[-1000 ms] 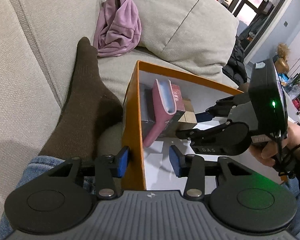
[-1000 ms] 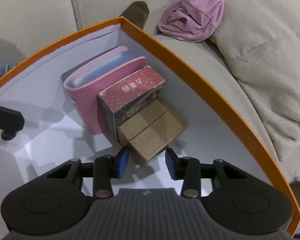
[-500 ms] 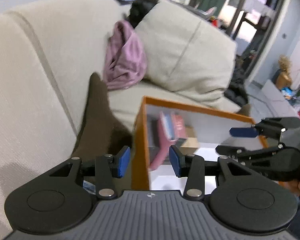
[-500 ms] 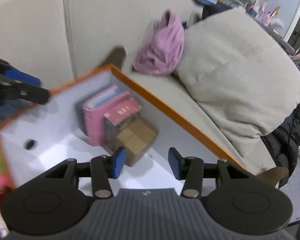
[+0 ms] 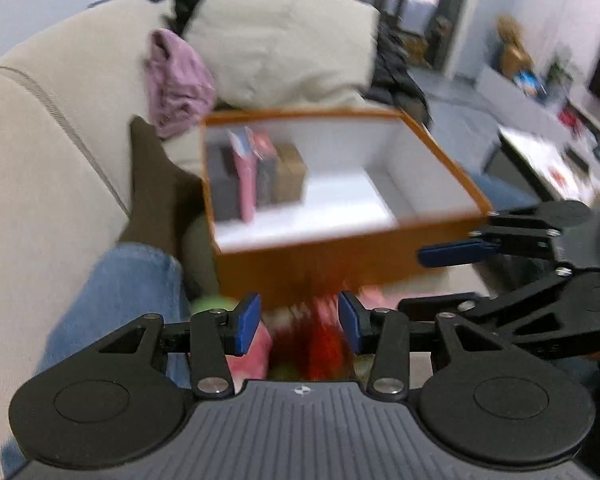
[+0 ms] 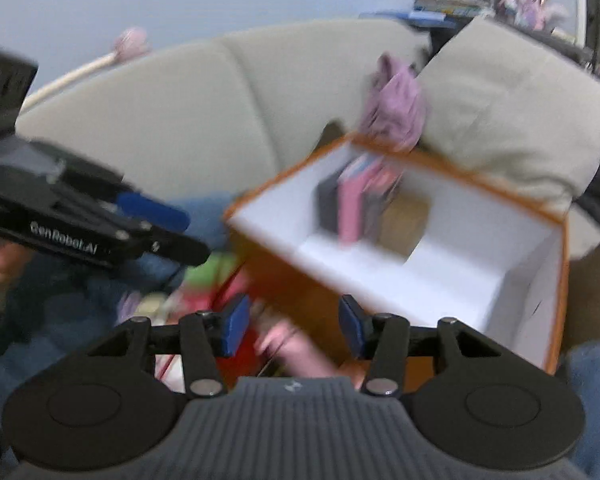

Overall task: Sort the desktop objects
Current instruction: 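Move both grippers out of the shoebox toward the toy pile, then grasp the raccoon sailor plush with the left gripper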

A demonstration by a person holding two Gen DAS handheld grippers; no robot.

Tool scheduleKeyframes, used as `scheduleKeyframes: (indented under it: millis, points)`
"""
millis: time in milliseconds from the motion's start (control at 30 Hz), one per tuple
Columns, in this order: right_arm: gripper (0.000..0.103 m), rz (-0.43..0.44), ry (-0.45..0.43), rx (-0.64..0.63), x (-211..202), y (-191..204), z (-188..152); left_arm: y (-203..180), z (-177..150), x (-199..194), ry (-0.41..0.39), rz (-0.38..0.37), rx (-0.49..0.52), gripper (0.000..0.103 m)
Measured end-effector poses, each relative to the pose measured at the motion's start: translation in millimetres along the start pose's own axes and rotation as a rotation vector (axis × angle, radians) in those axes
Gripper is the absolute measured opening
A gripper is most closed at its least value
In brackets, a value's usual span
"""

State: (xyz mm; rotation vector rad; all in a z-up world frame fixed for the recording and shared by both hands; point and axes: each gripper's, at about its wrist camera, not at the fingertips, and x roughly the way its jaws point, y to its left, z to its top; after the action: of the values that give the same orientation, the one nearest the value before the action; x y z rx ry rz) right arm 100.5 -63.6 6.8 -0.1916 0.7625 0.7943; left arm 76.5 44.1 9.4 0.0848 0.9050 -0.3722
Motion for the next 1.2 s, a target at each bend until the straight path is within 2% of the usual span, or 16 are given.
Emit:
scheduleKeyframes:
  millis: [133, 300, 400, 567, 633, 667, 700, 867, 967, 1033, 1200]
  points:
    - [0.055, 0.083, 0.106, -0.021, 10, 21, -36, -22, -28, -6, 0.054, 0.000, 0.091, 0.049]
    - [0.076, 0.106, 0.170, -0.088, 14, 45, -59, -37, -55, -6, 0.117, -0.007, 0.148, 0.049]
    - [0.077, 0.091, 0.218, -0.100, 28, 51, -67, -44, -66, -2, 0.148, -0.007, 0.177, 0.049]
    - [0.079, 0.158, 0.236, -0.046, 41, 52, -75, -48, -76, 1, 0.171, -0.010, 0.206, 0.049]
    - [0.066, 0.209, 0.241, -0.030, 41, 53, -78, -48, -78, 2, 0.177, -0.004, 0.215, 0.049]
    - [0.050, 0.244, 0.246, -0.005, 41, 51, -78, -48, -79, 3, 0.179, -0.003, 0.217, 0.049]
    - [0.040, 0.271, 0.249, 0.025, 39, 49, -78, -47, -80, 3, 0.182, -0.002, 0.219, 0.049]
    - [0.032, 0.235, 0.232, 0.068, 30, 35, -74, -49, -84, 2, 0.196, 0.004, 0.256, 0.050]
    - [0.015, 0.187, 0.213, 0.097, 22, 26, -69, -53, -89, 3, 0.215, 0.001, 0.308, 0.050]
    - [0.014, 0.153, 0.205, 0.111, 20, 20, -67, -57, -93, 4, 0.235, 0.005, 0.365, 0.051]
    - [0.017, 0.143, 0.205, 0.135, 20, 17, -67, -72, -107, 9, 0.284, 0.033, 0.551, 0.055]
